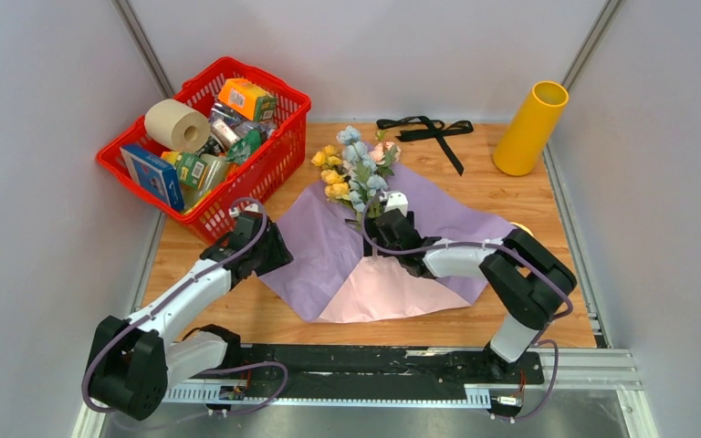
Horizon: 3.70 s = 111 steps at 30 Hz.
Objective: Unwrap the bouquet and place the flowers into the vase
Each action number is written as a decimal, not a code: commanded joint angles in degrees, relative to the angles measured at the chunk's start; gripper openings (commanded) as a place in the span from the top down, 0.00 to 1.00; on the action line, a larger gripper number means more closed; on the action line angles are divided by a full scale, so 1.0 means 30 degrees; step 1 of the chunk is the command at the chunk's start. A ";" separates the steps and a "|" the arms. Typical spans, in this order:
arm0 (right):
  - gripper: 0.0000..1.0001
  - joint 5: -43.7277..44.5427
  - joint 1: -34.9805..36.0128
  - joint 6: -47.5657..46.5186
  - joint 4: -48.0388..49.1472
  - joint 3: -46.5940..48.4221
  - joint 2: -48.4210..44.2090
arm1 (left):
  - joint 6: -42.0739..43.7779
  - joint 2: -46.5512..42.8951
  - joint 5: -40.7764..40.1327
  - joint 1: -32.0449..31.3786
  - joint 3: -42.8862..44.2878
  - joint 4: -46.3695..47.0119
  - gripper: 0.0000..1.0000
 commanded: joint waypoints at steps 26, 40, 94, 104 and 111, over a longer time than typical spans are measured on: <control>0.12 0.1483 0.0162 0.0407 -0.0422 0.4718 0.2764 | 0.1148 -0.0809 -0.0257 -0.0004 0.1592 -0.1137 0.42; 0.14 -0.5194 0.4109 -0.9867 0.3613 -0.1199 -0.4683 | 0.2990 -0.5117 -0.4529 -0.0034 0.4693 -0.5210 0.40; 0.76 -0.1475 0.9010 -2.0836 1.3521 -0.0530 0.4866 | 0.4869 -0.6670 -0.9368 0.0055 0.6337 -0.5508 0.39; 0.57 -0.3253 0.8951 -1.7825 0.9610 0.1576 0.3611 | 0.4927 -0.6817 -0.9134 0.0025 0.6279 -0.5566 0.39; 0.31 -0.9197 0.6937 -1.2672 0.3508 0.2225 -0.0723 | 0.5570 -0.6817 -0.7963 0.0025 0.6483 -0.5303 0.39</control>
